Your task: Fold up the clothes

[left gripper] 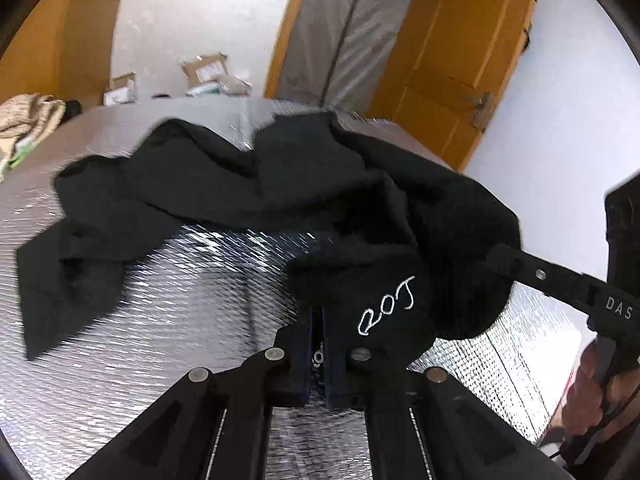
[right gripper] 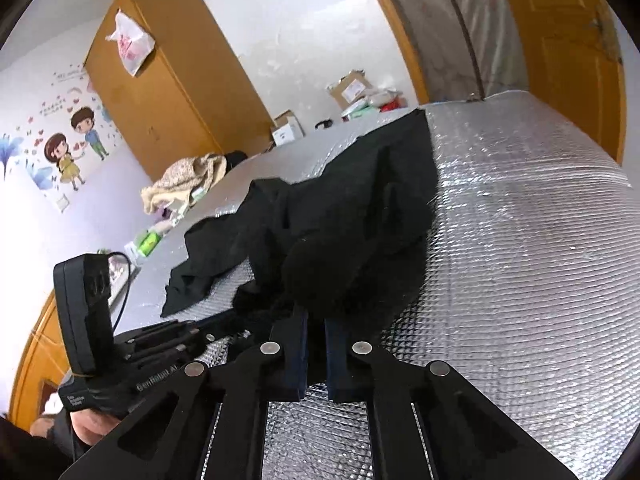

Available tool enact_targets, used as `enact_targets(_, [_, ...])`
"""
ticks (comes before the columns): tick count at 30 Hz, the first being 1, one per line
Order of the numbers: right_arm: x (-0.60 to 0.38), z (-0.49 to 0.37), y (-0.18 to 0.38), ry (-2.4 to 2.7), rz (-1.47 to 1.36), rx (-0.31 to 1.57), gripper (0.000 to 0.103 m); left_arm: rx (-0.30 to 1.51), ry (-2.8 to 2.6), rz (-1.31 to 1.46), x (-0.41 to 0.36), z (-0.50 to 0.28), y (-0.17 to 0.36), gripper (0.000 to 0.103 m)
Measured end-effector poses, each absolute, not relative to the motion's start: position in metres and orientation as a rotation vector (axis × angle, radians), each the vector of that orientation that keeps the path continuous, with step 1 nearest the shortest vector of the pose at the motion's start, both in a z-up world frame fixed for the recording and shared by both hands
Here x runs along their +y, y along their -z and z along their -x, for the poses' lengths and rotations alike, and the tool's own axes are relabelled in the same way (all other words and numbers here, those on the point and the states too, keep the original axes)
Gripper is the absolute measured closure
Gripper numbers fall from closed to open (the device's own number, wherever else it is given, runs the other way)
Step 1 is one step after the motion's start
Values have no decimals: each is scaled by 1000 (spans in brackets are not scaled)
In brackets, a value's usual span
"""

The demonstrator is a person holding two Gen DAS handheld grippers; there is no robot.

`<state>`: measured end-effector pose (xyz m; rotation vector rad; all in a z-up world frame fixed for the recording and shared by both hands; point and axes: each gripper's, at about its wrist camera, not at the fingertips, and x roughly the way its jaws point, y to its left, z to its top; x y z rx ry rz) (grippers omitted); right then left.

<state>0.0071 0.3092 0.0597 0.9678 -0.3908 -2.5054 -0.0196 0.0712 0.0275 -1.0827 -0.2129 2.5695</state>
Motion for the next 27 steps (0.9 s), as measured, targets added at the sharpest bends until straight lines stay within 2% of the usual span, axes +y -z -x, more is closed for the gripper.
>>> enact_targets(10, [319, -27, -90, 2402, -807, -413, 97, -329, -3025, 938, -63, -2, -81, 100])
enact_targets(13, [295, -31, -87, 2249, -821, -337, 97, -339, -3139, 937, -96, -9, -88, 100])
enact_targets(18, [229, -40, -55, 2052, -993, -49, 94, -347, -3233, 1092, -130, 2, -74, 100])
enact_targets(20, [223, -38, -49, 2045, -1023, -43, 94, -382, -3252, 1142, -144, -1, -63, 100])
enact_targets(21, [226, -36, -50, 2052, -1023, -65, 92, -399, -3262, 1159, -151, -4, -60, 100])
enact_targets(22, [232, -33, -52, 2071, -1016, -97, 83, -414, -3272, 1175, -159, -7, -58, 100])
enact_targets(24, [244, -25, -57, 2137, -1003, -159, 72, -443, -3299, 1201, -174, -11, -54, 100])
enact_targets(27, [257, -4, -63, 2247, -993, -222, 71, -482, -3322, 1222, -188, -16, -51, 100])
